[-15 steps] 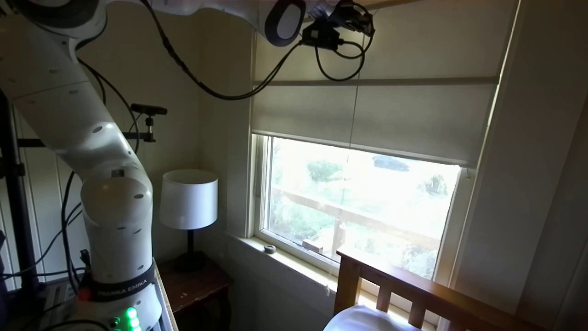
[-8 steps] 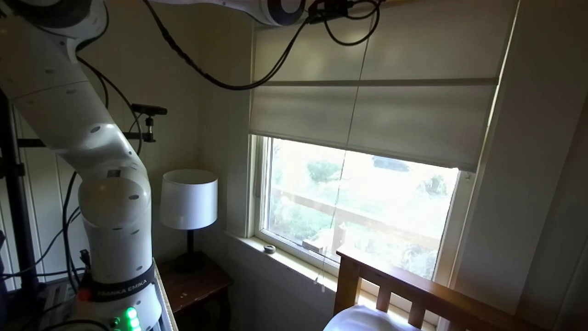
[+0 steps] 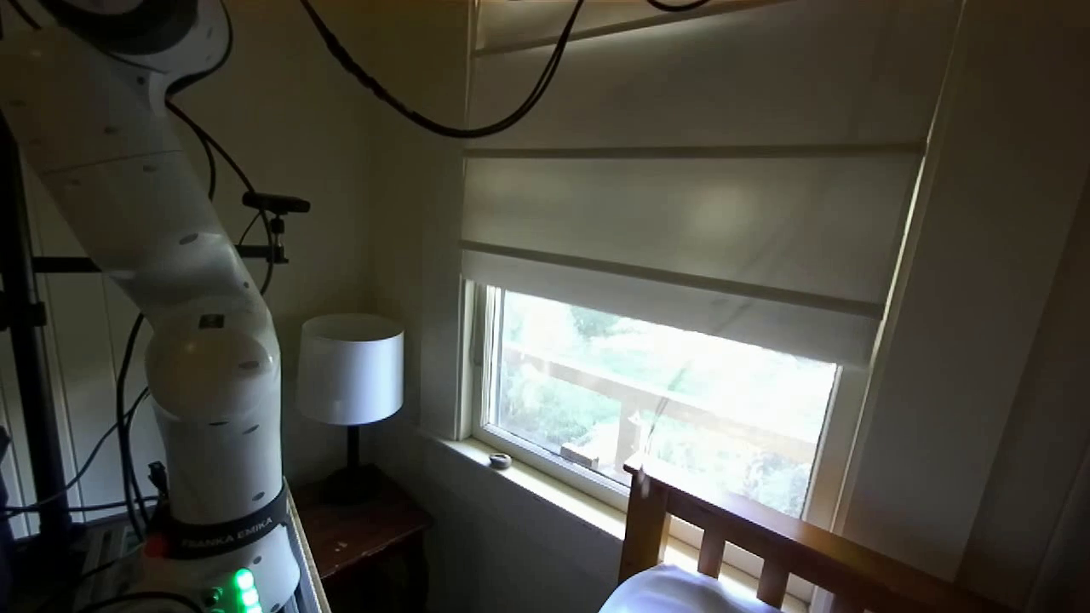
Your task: Close the blinds.
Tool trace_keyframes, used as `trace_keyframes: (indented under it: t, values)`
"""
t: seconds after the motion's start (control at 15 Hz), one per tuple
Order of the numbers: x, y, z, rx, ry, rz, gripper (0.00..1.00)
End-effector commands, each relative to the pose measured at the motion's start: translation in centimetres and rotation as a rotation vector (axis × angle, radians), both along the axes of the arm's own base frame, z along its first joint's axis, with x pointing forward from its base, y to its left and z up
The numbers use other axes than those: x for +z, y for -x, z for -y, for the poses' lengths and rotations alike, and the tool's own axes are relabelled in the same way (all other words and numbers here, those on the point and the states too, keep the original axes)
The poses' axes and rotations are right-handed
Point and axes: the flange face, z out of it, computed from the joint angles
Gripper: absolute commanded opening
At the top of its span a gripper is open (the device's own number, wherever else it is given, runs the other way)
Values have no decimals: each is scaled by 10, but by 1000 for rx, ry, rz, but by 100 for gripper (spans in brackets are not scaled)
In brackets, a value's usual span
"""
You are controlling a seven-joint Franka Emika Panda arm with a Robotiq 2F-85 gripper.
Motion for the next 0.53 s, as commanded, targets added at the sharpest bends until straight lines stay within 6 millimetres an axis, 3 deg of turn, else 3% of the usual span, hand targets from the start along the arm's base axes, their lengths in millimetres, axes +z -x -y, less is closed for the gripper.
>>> trace_keyframes:
  t: [0.0, 0.13, 0.27, 0.33, 0.47]
  values:
    - [12, -18, 3, 21, -12, -19, 10]
    - [9, -26, 1, 31, -17, -31, 0]
    - [0, -30, -2, 38, -26, -56, 0]
    - [-6, -31, -5, 44, -26, -76, 26]
    - [-32, -30, -7, 50, -48, -162, 32]
